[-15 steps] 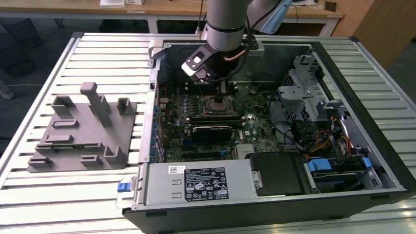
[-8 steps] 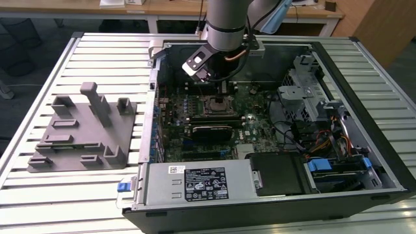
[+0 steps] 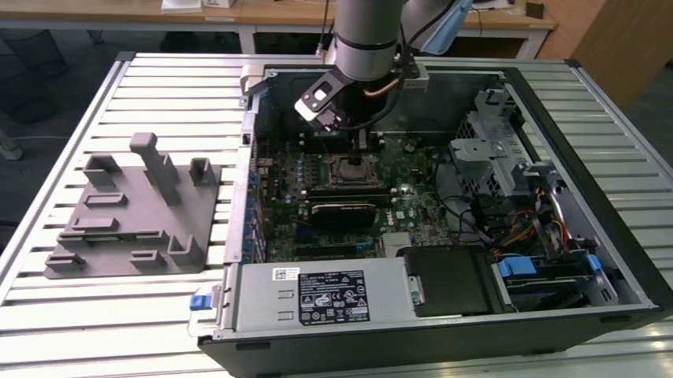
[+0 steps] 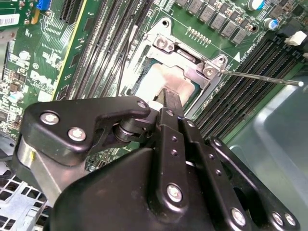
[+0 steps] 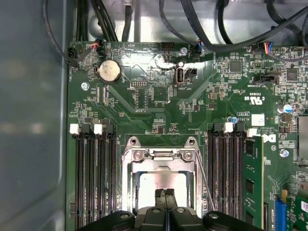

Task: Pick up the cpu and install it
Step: 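Install the first cpu locking lever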

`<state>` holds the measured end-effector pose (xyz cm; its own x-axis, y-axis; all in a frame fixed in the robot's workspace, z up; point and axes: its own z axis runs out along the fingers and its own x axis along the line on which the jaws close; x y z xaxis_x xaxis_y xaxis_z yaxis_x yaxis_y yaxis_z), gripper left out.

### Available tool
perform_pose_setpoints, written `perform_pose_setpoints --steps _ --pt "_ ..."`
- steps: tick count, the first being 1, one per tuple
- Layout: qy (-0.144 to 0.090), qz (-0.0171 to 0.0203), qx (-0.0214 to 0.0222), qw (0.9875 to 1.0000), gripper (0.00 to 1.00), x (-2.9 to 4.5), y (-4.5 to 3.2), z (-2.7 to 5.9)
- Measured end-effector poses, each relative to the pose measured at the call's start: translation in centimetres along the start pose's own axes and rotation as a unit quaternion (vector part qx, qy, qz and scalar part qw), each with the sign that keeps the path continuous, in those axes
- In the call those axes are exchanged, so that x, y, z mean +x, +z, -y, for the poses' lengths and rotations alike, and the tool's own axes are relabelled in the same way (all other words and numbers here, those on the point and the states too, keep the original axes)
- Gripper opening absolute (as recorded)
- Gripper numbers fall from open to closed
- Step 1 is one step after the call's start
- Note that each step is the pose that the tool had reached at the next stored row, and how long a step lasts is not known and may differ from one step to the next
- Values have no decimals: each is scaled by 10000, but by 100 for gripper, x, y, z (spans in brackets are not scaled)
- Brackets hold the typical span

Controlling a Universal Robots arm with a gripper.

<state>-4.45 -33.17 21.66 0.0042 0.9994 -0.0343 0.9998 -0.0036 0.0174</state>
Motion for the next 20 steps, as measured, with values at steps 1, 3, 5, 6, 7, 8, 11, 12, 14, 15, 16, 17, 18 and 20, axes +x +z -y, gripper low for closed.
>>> perform_pose_setpoints --steps 1,3,5,6,7,8,11,12,14,15,16,17,18,20 --pt "0 0 0 10000 11 -1 -25 0" --pt "0 0 -2 10000 11 -4 -100 -2" --pt "0 0 -9 10000 11 -6 -187 -3" --pt "0 0 -12 10000 11 -8 -230 -4" --pt "0 0 -15 10000 11 -10 -276 -4" --pt "0 0 -18 10000 11 -11 -319 -5" --pt "1 0 -28 10000 11 -15 -444 -7" --pt "0 1 -32 10000 11 -17 -482 -7" --pt "-42 -2 -39 10000 11 -18 -511 -7" --pt "-115 -3 -42 9999 11 -17 -511 -7" --pt "-204 -5 -45 9998 11 -17 -511 -7" --pt "-293 -6 -48 9996 11 -18 -512 -7" --pt "-383 -8 -51 9993 11 -18 -511 -6" --pt "-563 -11 -57 9984 11 -18 -508 -6"
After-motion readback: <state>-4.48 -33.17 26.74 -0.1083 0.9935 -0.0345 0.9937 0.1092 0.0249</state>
